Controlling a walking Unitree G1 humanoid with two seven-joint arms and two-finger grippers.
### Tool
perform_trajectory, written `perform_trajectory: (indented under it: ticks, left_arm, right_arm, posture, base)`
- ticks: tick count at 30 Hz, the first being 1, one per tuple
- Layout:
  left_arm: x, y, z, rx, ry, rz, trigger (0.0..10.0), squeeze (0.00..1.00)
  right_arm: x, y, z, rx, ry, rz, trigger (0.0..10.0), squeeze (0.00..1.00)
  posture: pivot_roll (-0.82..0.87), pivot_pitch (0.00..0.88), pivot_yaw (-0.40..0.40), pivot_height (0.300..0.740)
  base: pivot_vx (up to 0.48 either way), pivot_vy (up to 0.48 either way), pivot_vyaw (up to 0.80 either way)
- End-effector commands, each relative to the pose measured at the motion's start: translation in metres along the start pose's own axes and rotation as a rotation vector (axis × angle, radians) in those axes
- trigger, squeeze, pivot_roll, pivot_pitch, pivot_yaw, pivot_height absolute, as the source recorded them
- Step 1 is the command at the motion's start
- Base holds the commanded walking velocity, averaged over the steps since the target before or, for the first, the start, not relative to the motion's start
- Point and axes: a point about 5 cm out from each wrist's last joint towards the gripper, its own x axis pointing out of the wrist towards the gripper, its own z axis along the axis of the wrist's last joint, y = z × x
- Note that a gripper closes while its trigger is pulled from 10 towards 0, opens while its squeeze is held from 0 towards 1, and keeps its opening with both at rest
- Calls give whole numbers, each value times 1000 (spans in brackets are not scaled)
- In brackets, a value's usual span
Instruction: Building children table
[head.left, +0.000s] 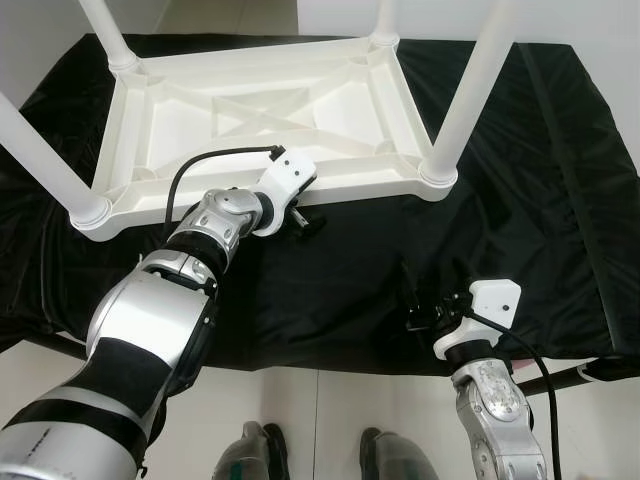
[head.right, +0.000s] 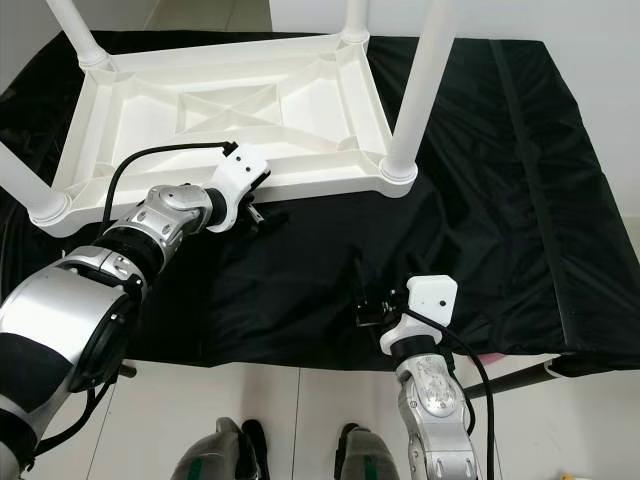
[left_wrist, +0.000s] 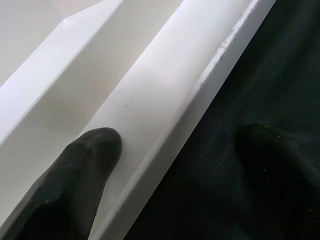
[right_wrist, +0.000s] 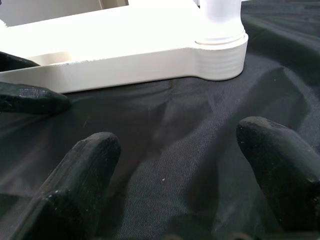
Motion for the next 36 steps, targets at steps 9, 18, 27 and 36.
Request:
perform_trajectory:
  ticks: [9, 18, 27, 36]
  left_arm:
    - [-6, 0, -34, -60, 109, 9, 0, 0]
    - [-6, -3, -37, -134, 76, 1, 0, 0]
    - [-3, -2, -26, -174, 13, 57, 0, 0]
    - [6, -7, 5, -214, -86, 84, 0, 0]
  right_arm:
    - [-2, 5, -5, 12, 28, 6, 10000, 0]
    - [3, 9, -7, 18, 24, 14, 10000, 0]
    - [9, 12, -8, 23, 16, 28, 10000, 0]
    - [12, 7, -8, 13, 10, 11, 10000, 0]
  posture:
    - [-167, 184, 96, 740]
    - [-145, 162, 107, 740]
    - [-127, 144, 109, 740]
    - [-115, 145, 118, 740]
  base:
    - [0, 0, 0]
    - [0, 0, 0]
    - [0, 0, 0]
    - [0, 0, 0]
